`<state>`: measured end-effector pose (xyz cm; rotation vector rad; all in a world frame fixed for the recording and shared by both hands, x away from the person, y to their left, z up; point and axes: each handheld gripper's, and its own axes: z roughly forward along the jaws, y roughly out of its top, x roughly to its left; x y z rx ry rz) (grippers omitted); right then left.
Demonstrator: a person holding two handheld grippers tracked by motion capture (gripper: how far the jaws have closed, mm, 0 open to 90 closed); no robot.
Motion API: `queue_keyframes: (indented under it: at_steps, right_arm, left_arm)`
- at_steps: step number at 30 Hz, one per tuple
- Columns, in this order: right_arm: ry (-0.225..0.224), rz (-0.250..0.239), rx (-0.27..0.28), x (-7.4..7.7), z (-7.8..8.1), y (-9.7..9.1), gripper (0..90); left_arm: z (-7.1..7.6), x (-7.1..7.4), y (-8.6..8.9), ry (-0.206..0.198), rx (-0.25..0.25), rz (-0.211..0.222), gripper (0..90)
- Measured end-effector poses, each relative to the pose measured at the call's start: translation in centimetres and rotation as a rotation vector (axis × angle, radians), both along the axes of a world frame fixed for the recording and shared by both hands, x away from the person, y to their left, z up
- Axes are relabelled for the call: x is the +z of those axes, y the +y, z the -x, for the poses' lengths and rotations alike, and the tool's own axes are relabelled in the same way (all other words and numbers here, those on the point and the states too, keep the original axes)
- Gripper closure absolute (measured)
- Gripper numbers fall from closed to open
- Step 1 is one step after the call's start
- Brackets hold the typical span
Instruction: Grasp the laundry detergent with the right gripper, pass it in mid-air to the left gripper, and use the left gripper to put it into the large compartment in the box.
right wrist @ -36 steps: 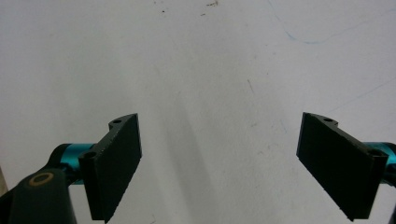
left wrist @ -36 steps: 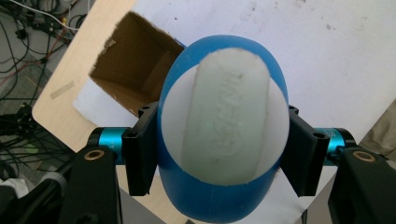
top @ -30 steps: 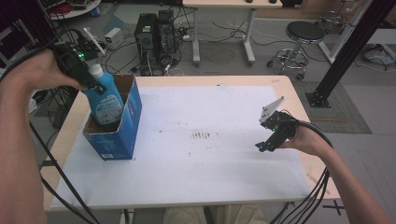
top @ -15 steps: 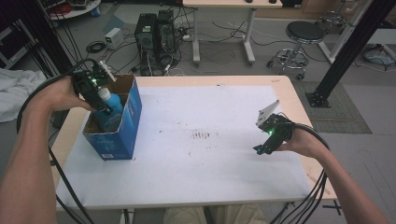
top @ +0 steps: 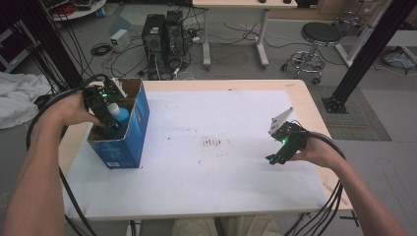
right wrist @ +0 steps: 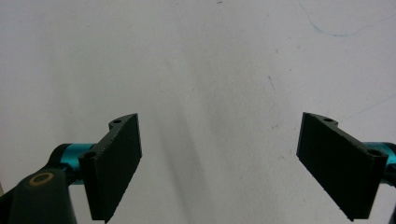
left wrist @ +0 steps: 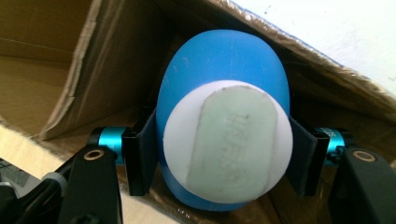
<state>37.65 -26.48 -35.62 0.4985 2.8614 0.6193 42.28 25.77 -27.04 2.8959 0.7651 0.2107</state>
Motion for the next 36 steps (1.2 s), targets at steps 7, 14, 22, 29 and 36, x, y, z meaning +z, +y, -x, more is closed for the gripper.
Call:
queue_keyframes:
  at_steps: [7, 14, 22, 29, 36]
  right_arm:
    - [0.001, 0.002, -0.003, -0.14, 0.12, -0.06, 13.3]
    - [0.003, -0.003, -0.006, -0.27, 0.24, -0.05, 13.3]
    - [0.005, -0.001, -0.01, -0.25, 0.29, -0.07, 13.3]
    - [0.004, -0.002, -0.007, -0.28, 0.29, 0.0, 13.3]
    - [0.004, -0.002, -0.006, -0.31, 0.31, 0.14, 13.3]
  left_arm:
    - [-0.17, -0.41, 0.03, -0.009, 0.014, 0.018, 37.6]
    - [-0.34, -0.44, 0.15, -0.004, 0.014, 0.022, 37.6]
    - [-0.3, -0.43, 0.17, -0.001, 0.013, 0.02, 37.5]
    - [-0.26, -0.42, 0.3, 0.012, 0.008, 0.028, 35.7]
    - [-0.4, -0.44, 0.17, 0.025, 0.011, 0.027, 31.5]
